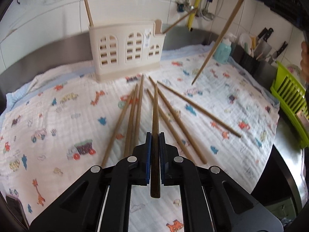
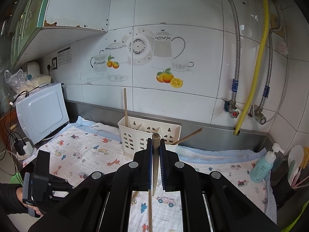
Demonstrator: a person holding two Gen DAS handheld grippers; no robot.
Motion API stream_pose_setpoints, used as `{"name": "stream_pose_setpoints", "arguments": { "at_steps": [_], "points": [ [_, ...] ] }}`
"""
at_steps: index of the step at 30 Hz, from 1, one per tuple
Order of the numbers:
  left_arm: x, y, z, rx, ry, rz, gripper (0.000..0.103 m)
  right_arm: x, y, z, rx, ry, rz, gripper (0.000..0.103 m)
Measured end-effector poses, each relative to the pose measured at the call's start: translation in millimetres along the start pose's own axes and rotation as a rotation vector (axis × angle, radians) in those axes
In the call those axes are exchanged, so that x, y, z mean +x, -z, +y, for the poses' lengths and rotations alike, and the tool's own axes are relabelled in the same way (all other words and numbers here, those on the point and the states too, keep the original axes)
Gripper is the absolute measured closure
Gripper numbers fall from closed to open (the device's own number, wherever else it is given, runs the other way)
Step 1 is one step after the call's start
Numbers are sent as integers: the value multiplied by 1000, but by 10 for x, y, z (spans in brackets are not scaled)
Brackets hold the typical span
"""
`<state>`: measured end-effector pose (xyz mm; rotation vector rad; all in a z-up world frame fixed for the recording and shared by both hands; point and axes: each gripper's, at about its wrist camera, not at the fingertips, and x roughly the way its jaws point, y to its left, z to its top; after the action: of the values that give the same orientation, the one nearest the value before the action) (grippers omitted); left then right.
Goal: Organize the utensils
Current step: 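Carry the chopstick in the right gripper into the caddy while the left gripper does the same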
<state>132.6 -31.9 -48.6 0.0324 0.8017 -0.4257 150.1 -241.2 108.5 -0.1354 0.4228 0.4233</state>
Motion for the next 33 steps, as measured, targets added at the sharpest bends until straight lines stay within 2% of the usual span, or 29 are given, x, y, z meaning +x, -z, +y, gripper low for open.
{"name": "stream_pose_setpoints", "arguments": {
  "at_steps": [5,11,25,33],
  "points": [
    [-124,-235,28,-14,0,-74,97,14,-51,5,5,-6,-12,96],
    [-174,-449,49,-1,-9,-110,97,54,-166,-2,-4,-7,-22,96],
    [-442,-1071,136,30,-15,-206,97,228,-859,-170,-22,16,-87,96],
    [-775,-1597,210,57,-64,-323,97,548,-1117,-249,-11,40,-94,96]
  ]
}}
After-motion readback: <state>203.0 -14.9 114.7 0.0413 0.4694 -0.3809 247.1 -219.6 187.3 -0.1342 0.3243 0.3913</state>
